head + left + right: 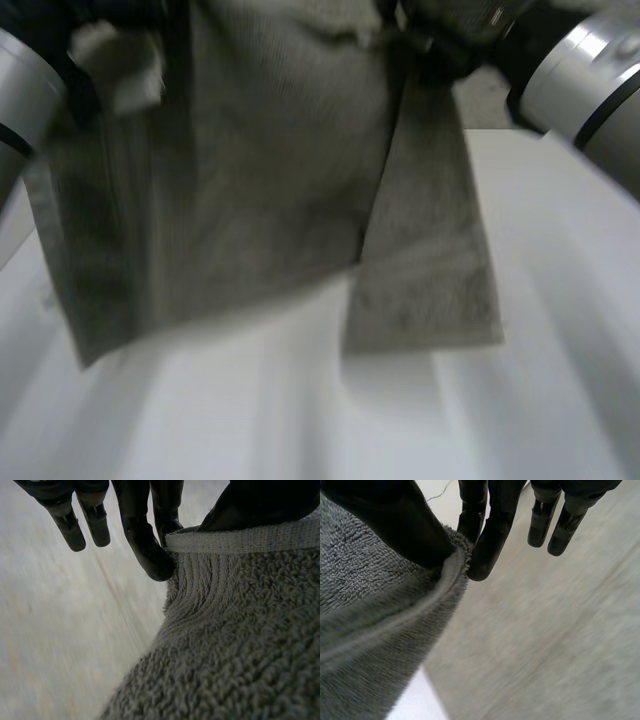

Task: Fold the towel.

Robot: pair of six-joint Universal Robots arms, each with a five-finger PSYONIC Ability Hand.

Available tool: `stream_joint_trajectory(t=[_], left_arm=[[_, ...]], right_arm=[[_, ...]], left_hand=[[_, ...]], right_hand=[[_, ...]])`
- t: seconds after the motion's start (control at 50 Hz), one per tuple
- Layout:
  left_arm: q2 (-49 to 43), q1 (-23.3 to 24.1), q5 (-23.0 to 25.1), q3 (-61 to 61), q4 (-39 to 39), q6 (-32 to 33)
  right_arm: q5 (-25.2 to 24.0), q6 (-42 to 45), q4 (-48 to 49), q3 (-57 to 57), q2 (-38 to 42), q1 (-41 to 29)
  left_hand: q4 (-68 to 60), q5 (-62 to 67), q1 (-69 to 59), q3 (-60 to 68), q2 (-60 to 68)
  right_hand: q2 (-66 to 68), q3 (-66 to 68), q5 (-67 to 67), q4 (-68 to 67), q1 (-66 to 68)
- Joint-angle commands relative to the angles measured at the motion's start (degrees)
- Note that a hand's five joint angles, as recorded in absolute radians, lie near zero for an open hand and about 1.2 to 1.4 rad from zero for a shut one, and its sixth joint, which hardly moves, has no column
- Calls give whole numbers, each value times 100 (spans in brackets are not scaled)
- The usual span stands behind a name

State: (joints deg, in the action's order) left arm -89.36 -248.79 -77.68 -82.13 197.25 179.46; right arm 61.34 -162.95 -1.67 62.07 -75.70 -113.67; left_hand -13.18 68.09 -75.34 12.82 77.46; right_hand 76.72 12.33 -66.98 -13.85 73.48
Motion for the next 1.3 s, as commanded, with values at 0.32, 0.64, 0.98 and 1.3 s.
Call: stream_joint_trajectory(t=[0.32, 0.64, 0.98, 1.3], left_arm=[[-2569, -214, 7, -1192, 112, 1073], [-2437, -179, 7, -1341, 129, 1065], [-1435, -355, -37, -1420, 112, 1029], [-521, -355, -46, -1605, 77, 942]], right_arm=[[1037, 292, -70, 621, 1744, -103], [950, -1459, -255, 1984, 1321, 64], [721, -2286, 334, 3382, 759, 1207], [475, -2663, 492, 3751, 1268, 1075]], left_hand=[[318, 191, -466, -282, 254], [318, 191, -466, -282, 254], [318, 191, -466, -282, 254], [318, 191, -466, -282, 254]], right_hand=[[-6835, -233, 6698, 385, -6512], [-7672, -233, 6698, 385, -7348], [-7437, -233, 6698, 385, -7114], [-6125, -233, 6152, 385, -5802]])
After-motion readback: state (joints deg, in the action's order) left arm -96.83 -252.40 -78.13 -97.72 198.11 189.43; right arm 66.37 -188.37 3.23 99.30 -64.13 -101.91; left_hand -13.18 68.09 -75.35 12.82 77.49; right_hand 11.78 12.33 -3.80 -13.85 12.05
